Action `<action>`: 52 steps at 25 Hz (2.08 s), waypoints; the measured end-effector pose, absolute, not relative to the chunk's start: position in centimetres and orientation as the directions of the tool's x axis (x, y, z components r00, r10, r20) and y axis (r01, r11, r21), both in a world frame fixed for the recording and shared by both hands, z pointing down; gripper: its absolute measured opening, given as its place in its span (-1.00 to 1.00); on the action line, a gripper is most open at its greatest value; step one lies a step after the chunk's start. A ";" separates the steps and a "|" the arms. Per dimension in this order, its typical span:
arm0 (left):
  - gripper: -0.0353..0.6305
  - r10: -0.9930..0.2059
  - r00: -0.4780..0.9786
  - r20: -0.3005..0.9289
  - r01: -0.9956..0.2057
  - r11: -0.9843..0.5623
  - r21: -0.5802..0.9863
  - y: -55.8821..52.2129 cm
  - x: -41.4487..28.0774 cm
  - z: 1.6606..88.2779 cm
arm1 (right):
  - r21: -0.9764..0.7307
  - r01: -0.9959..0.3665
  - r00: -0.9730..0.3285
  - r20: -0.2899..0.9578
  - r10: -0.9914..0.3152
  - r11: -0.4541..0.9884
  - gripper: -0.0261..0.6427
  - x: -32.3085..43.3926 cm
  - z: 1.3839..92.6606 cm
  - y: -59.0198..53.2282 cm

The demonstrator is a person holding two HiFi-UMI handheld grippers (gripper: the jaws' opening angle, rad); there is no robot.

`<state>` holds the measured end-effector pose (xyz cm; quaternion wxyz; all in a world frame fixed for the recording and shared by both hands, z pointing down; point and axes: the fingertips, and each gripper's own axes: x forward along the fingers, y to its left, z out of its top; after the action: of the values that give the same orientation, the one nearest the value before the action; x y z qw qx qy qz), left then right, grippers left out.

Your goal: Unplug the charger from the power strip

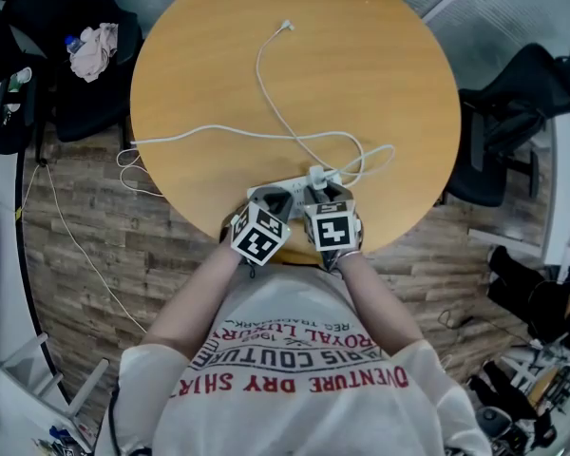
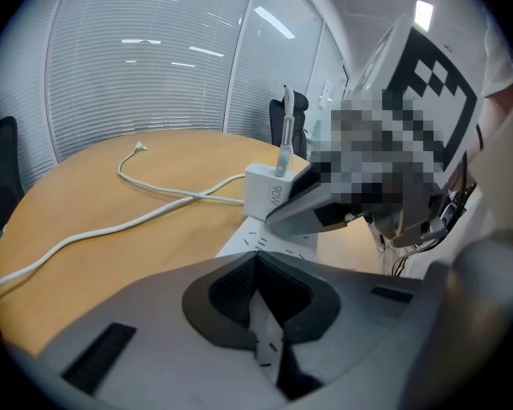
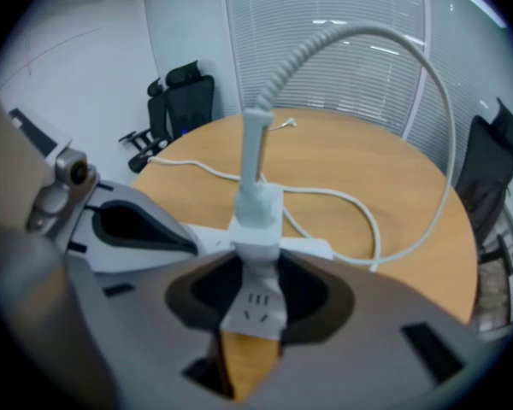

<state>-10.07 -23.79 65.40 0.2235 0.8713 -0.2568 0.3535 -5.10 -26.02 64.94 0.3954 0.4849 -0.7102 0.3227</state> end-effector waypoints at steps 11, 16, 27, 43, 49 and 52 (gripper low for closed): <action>-0.79 -0.280 0.623 0.731 -0.596 -0.774 0.212 -23.8 -10.0 65.2 | -0.087 -0.948 -0.240 0.829 -0.505 0.306 -0.47 -4.8 61.8 -26.9; -0.79 -0.269 0.625 0.733 -0.595 -0.771 0.226 -23.7 -9.9 65.3 | -0.112 -0.951 -0.253 0.814 -0.523 0.287 -0.47 -3.9 60.9 -26.9; -0.79 -0.336 0.659 0.673 -0.636 -0.727 0.259 -25.5 -10.6 61.4 | -0.117 -0.933 -0.324 0.688 -0.650 0.341 -0.47 -3.4 54.2 -27.8; -0.79 -0.692 0.663 0.286 -0.741 -0.662 0.115 -31.6 -13.9 41.6 | -0.055 -0.904 -0.410 0.396 -0.821 0.425 -0.47 -4.4 42.6 -30.8; -0.79 -0.762 0.637 0.116 -0.769 -0.639 0.028 -31.6 -16.6 35.4 | -0.039 -0.881 -0.460 0.301 -0.835 0.471 -0.47 -5.4 39.5 -31.2; -0.79 -0.788 0.611 0.067 -0.791 -0.611 0.025 -31.5 -17.9 33.7 | -0.029 -0.871 -0.479 0.275 -0.834 0.491 -0.47 -5.8 38.9 -31.1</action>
<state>-17.92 -31.49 33.73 0.0261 0.8972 -0.4401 0.0244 -5.82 -31.12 38.87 0.1126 0.4979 -0.8559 0.0825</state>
